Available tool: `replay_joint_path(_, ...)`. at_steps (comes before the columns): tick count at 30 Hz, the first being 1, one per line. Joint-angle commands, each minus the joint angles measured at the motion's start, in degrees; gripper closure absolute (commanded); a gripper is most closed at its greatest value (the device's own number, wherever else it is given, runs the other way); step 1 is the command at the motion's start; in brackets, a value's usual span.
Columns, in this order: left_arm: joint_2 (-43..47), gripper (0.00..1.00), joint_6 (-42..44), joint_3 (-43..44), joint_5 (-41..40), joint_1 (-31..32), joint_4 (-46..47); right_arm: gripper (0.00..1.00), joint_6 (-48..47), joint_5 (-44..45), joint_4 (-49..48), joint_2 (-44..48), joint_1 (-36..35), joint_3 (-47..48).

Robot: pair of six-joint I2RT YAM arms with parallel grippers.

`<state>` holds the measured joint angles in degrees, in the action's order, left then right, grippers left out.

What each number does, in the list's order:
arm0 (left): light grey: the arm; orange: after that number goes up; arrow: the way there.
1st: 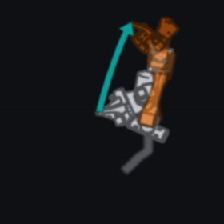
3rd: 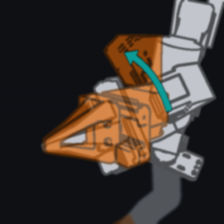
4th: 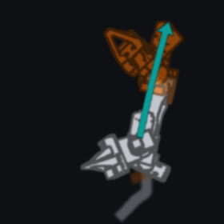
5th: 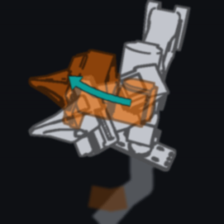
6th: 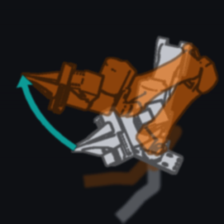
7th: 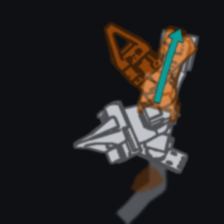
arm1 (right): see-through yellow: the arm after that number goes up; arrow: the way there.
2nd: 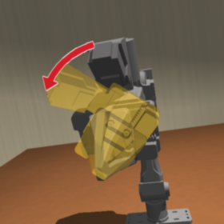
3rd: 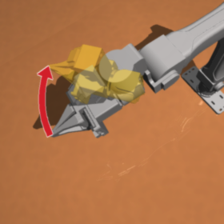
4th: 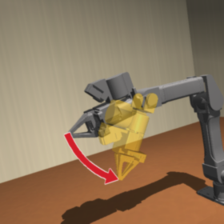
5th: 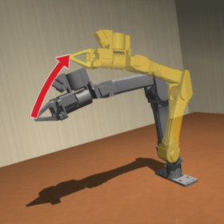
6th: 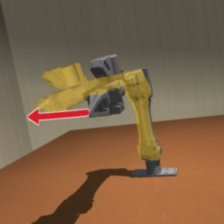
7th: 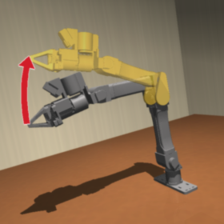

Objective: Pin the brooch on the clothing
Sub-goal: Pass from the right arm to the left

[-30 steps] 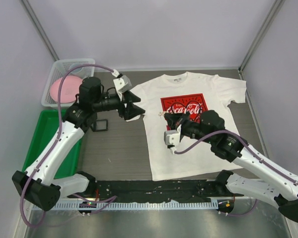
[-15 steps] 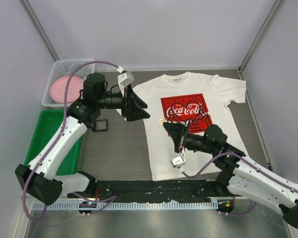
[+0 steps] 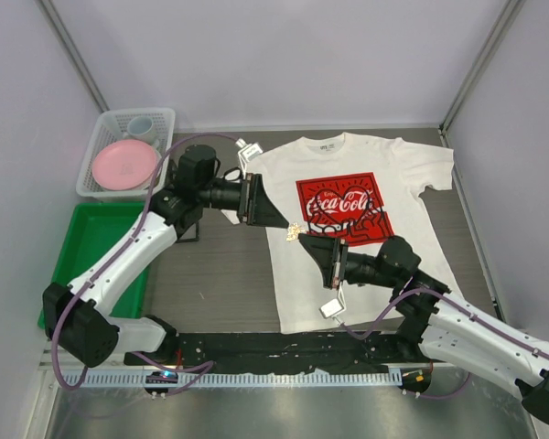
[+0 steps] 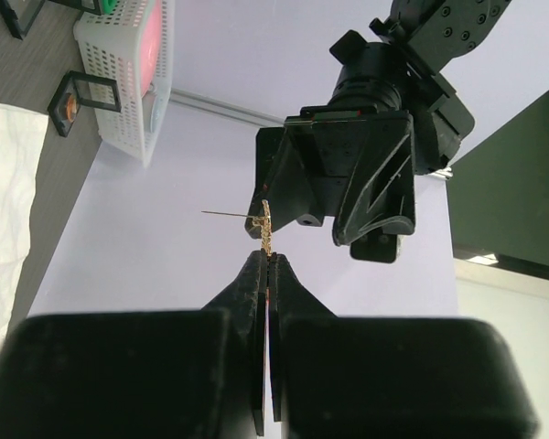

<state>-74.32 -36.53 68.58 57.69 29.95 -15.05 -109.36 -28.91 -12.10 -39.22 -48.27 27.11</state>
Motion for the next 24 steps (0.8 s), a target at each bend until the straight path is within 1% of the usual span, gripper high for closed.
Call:
replay_joint_path(1,0.1,0.50,-5.2,-1.2,1.2,1.1,4.4,0.99,-0.9,-1.9,-5.5,1.0,-0.2,-0.5)
replay_joint_path(4,-0.1,0.52,-5.5,-1.4,0.9,1.9,4.7,0.99,-0.8,-1.8,-4.5,1.4,-0.2,-0.5)
replay_joint_path(5,-0.2,0.53,-5.6,-1.4,0.8,2.2,4.8,0.99,-0.7,-1.8,-4.3,1.5,-0.2,-0.5)
replay_joint_path(6,-0.3,0.57,-5.6,-1.5,0.8,2.5,5.1,0.99,-0.5,-1.8,-4.2,1.7,-0.2,-0.5)
replay_joint_path(9,-0.5,0.61,-5.6,-1.8,0.3,3.3,5.2,0.99,-0.2,-2.1,-4.7,1.6,-0.2,-0.7)
replay_joint_path(11,-0.6,0.61,-5.7,-2.1,0.1,3.4,5.3,0.99,-0.2,-2.1,-5.0,1.6,-0.2,-0.7)
replay_joint_path(14,-0.9,0.67,-6.0,-2.3,0.1,3.4,6.2,0.99,0.1,-1.9,-5.0,1.8,-0.2,-0.7)
replay_joint_path(15,-0.9,0.71,-6.5,-2.3,0.1,3.4,6.9,0.99,0.2,-1.8,-5.0,1.8,-0.2,-0.7)
replay_joint_path(17,-1.0,0.75,-7.1,-2.5,0.5,3.5,7.7,0.99,0.4,-1.8,-5.2,1.8,-0.2,-0.8)
replay_joint_path(18,-1.1,0.84,-8.0,-2.7,1.2,3.6,9.1,0.99,0.5,-1.8,-5.3,1.7,-0.2,-0.8)
replay_joint_path(20,-1.2,0.97,-9.1,-3.0,1.5,3.4,10.7,0.99,1.0,-1.7,-5.7,1.7,-0.2,-1.0)
replay_joint_path(21,-1.1,1.00,-9.2,-3.0,1.5,3.4,11.4,0.90,2.8,-1.8,-8.0,1.8,-0.2,-1.4)
replay_joint_path(23,-0.7,1.00,-9.4,-3.3,1.5,3.4,12.7,0.77,4.7,-1.2,-10.7,1.8,-0.2,-2.5)
replay_joint_path(24,-0.4,1.00,-9.5,-3.4,1.4,3.4,13.5,0.61,6.2,-0.5,-12.3,1.6,-0.2,-2.8)
